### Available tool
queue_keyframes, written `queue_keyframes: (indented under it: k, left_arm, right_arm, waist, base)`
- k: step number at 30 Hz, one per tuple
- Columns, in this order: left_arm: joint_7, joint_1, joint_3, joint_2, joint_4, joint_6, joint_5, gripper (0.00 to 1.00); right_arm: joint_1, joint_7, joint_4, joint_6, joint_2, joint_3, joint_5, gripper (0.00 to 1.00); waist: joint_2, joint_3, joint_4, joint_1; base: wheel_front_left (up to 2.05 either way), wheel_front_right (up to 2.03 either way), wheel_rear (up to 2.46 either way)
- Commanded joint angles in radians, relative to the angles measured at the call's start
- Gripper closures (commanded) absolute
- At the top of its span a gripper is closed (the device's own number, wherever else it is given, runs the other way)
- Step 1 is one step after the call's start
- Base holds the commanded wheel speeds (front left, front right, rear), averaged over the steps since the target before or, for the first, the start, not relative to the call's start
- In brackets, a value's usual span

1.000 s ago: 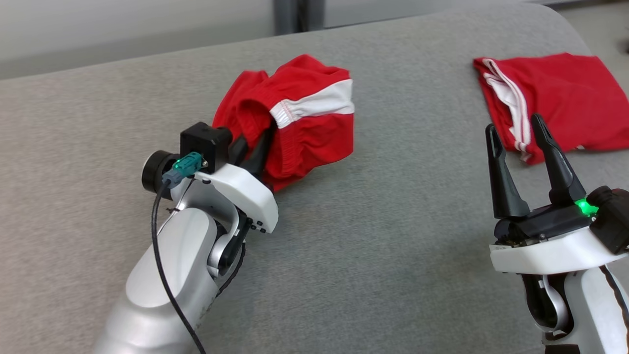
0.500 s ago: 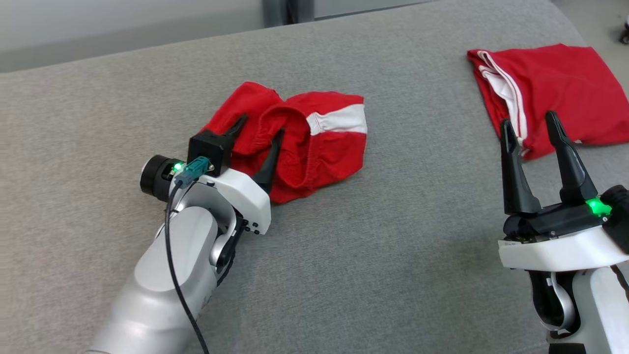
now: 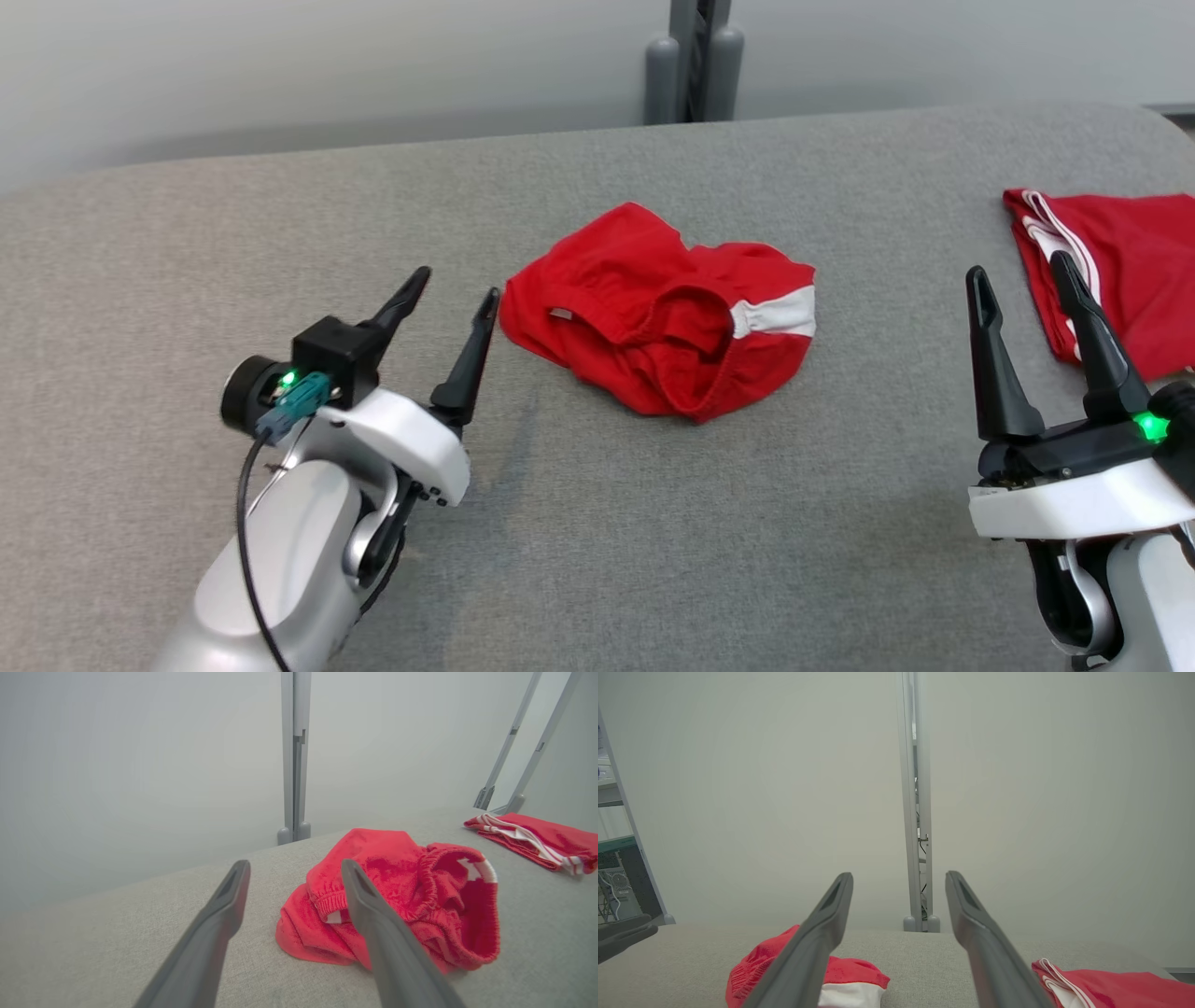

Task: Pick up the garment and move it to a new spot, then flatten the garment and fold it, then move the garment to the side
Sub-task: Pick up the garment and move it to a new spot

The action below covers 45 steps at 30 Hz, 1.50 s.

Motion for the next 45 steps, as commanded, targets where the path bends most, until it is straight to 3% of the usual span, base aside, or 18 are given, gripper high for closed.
queue_keyframes:
  k: [1, 9, 15, 19, 24, 30, 45]
  left_arm:
    - [-0.009, 0.033, 0.018, 0.024, -0.037, 0.022, -0.008, 0.0]
    - [-0.038, 0.217, 0.113, 0.07, -0.203, 0.113, -0.025, 0.0]
    - [-0.043, 0.35, 0.249, 0.016, -0.381, 0.15, 0.028, 0.0]
    - [-0.043, 0.437, 0.347, -0.055, -0.49, 0.127, 0.1, 0.0]
    - [-0.043, 0.514, 0.407, -0.112, -0.52, 0.082, 0.158, 0.0]
    - [-0.042, 0.543, 0.436, -0.126, -0.501, 0.054, 0.172, 0.0]
    - [-0.042, 0.518, 0.418, -0.127, -0.482, 0.059, 0.166, 0.0]
  right_arm:
    - [0.009, -0.005, 0.003, 0.0, -0.007, -0.003, -0.005, 0.0]
    - [0.046, -0.004, 0.005, 0.0, -0.014, 0.009, -0.013, 0.0]
    - [0.064, -0.003, 0.012, 0.0, -0.011, 0.02, -0.02, 0.0]
    - [0.064, -0.003, 0.016, 0.0, -0.008, 0.025, -0.019, 0.0]
    - [0.064, -0.003, 0.023, 0.0, -0.004, 0.03, -0.012, 0.0]
    - [0.062, -0.003, 0.029, 0.0, 0.001, 0.027, -0.007, 0.0]
    - [0.056, -0.003, 0.045, 0.0, -0.005, 0.038, -0.005, 0.0]
  waist:
    - [0.0, -0.03, 0.028, 0.0001]
    - [0.0, -0.06, 0.048, 0.0001]
    - [0.0, -0.064, 0.048, 0.0001]
    - [0.0, -0.065, 0.044, 0.0001]
    - [0.0, -0.067, 0.039, 0.0001]
    - [0.0, -0.068, 0.041, 0.0001]
    - [0.0, -0.066, 0.056, 0.0001]
  base:
    - [0.0, 0.0, 0.0]
    - [0.0, 0.0, 0.0]
    - [0.0, 0.0, 0.0]
    - [0.0, 0.0, 0.0]
    - [0.0, 0.0, 0.0]
    - [0.0, 0.0, 0.0]
    - [0.0, 0.0, 0.0]
